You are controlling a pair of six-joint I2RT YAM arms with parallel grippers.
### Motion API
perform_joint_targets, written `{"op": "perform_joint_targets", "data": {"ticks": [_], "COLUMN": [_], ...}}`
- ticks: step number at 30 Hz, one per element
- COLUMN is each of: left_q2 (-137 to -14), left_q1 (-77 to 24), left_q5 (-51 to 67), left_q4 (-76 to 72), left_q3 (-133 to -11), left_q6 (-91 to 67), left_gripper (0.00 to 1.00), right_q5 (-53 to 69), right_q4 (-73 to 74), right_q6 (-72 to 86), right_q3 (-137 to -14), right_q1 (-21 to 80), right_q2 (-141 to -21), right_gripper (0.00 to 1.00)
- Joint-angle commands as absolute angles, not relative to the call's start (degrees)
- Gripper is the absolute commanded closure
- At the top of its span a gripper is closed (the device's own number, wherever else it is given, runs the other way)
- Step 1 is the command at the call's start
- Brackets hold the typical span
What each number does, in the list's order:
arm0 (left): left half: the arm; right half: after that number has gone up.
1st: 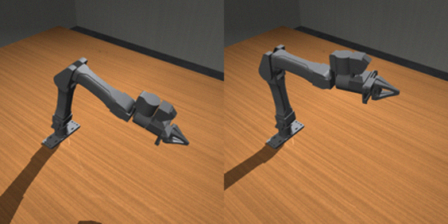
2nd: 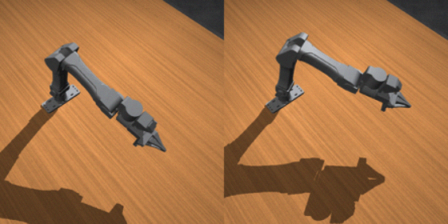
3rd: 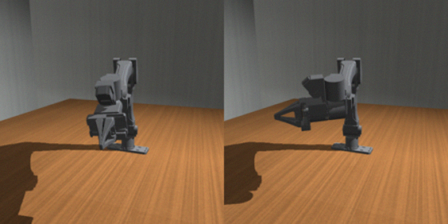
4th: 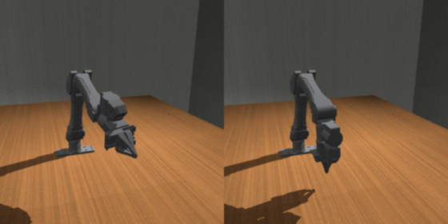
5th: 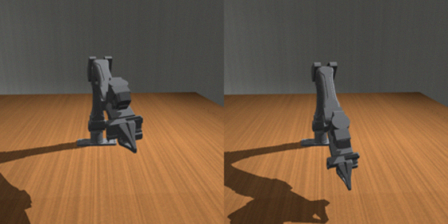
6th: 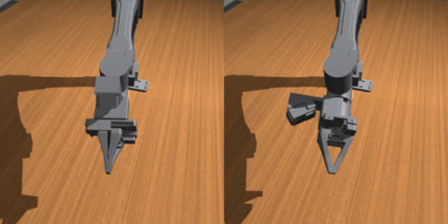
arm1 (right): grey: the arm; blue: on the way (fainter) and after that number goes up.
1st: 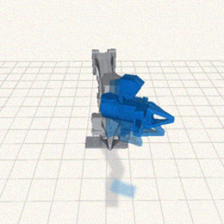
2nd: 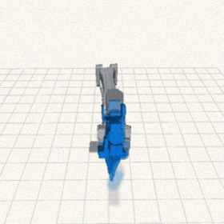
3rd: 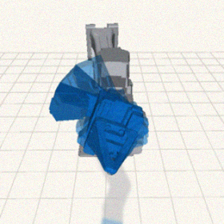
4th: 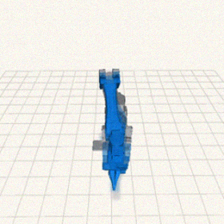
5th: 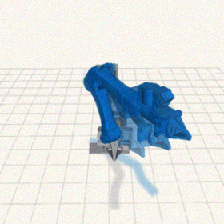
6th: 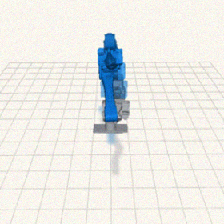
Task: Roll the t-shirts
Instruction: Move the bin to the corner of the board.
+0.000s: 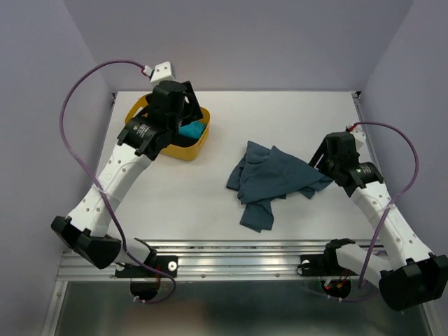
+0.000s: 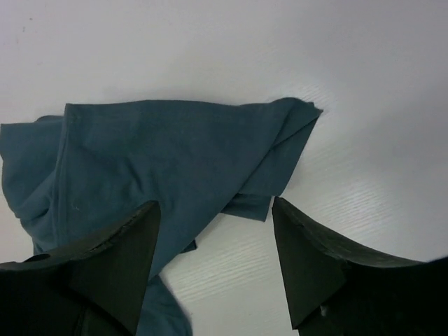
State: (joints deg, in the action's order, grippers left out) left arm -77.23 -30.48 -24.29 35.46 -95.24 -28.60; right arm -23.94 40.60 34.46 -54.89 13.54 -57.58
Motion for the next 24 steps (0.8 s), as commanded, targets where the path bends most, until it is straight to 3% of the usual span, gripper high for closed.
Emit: {"op": "perform_joint_targets", "data": {"ticks": [1, 4, 9, 18, 21, 22, 24], "left_q2": [-80.5, -80.5, -81.9, -83.1, -82.7, -82.7, -82.5], "left_q1": [-33.7, -37.8, -38.6, -41.0, -41.0, -41.0, -41.0], "left_q5": [-25.0, -22.7, -12.4, -9.1, -7.9, -7.8, -7.9], "left_q4": [36.5, 33.0, 26.3, 24.0, 23.8, 24.0, 24.3], "left_q3": [-91.0, -83.1, -72.4, -67.0, -67.8, -68.5, -69.1], "left_q6": [-27.6, -29.3, -33.5, -36.8, -37.1, -37.1, -37.1], "left_gripper": [0.20, 0.20, 0.20, 0.18, 0.18, 0.18, 0.18], "right_q5": [-18.9, -9.7, -15.6, -9.5, -11.2, -13.1, -14.2], "right_q4": [40.6, 35.3, 33.5, 20.1, 15.7, 15.6, 15.3], "right_q6": [38.8, 40.8, 46.1, 46.6, 48.4, 49.5, 49.8], "right_q3": [-56.7, -54.5, -54.1, -54.4, -54.4, -54.7, -55.3], "right_q1": [13.4, 14.6, 28.5, 32.1, 32.1, 32.1, 32.1], "right_q2": [-58.7, -59.1, -64.5, -78.5, -83.6, -85.5, -86.6], "right_gripper": [0.28, 0.27, 0.25, 0.19, 0.25, 0.36, 0.46]}}
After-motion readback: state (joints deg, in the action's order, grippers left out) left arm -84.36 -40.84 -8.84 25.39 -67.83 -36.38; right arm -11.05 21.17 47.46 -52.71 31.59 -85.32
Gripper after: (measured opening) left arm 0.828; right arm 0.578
